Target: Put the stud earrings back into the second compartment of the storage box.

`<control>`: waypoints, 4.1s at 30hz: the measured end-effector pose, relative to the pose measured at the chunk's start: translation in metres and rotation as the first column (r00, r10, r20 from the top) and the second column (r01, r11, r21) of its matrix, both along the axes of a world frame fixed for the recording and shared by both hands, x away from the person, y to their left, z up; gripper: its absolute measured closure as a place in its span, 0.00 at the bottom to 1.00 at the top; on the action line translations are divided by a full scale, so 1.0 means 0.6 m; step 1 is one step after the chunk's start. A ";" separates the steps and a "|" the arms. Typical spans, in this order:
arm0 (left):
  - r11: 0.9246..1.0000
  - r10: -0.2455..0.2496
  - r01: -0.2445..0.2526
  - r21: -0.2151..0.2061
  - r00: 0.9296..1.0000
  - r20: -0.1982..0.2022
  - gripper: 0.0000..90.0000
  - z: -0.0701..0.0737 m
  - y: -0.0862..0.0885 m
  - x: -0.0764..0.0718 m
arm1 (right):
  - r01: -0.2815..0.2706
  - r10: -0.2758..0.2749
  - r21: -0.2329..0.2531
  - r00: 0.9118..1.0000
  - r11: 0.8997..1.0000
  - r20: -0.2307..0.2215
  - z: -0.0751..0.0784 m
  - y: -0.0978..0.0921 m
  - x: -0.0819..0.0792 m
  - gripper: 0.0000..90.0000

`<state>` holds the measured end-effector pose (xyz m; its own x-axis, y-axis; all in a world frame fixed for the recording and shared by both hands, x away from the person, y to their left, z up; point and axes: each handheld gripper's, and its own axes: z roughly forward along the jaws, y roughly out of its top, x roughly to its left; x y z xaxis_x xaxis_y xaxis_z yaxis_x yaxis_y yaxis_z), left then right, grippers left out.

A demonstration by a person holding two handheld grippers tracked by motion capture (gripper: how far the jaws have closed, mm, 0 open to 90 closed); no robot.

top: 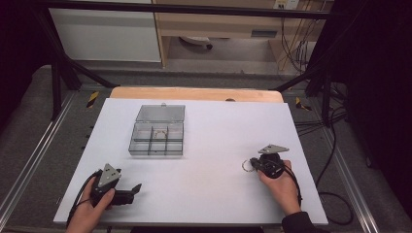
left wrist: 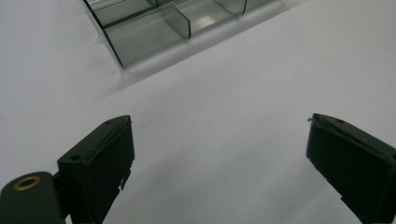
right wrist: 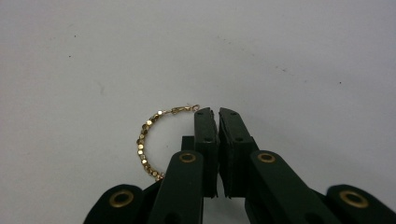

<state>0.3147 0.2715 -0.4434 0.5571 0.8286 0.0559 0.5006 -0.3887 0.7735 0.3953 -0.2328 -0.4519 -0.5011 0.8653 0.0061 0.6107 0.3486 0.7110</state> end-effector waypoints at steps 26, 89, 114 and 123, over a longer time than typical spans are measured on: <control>1.000 -0.001 0.001 0.005 1.000 0.001 0.09 -0.003 0.002 -0.003 | -0.282 0.279 0.155 0.959 0.947 0.037 0.035 0.147 -0.018 0.97; 1.000 -0.010 0.010 -0.008 1.000 0.010 0.09 0.002 0.001 -0.002 | -0.361 0.341 0.157 0.930 0.919 0.141 0.174 0.415 0.183 0.97; 1.000 -0.008 0.008 -0.015 1.000 0.012 0.09 0.004 0.003 -0.001 | -0.291 0.281 0.164 0.956 0.943 0.083 0.122 0.464 0.223 0.97; 1.000 -0.008 0.008 -0.015 1.000 0.013 0.09 0.004 0.004 -0.001 | -0.295 0.288 0.138 0.955 0.946 0.069 0.105 0.473 0.221 0.97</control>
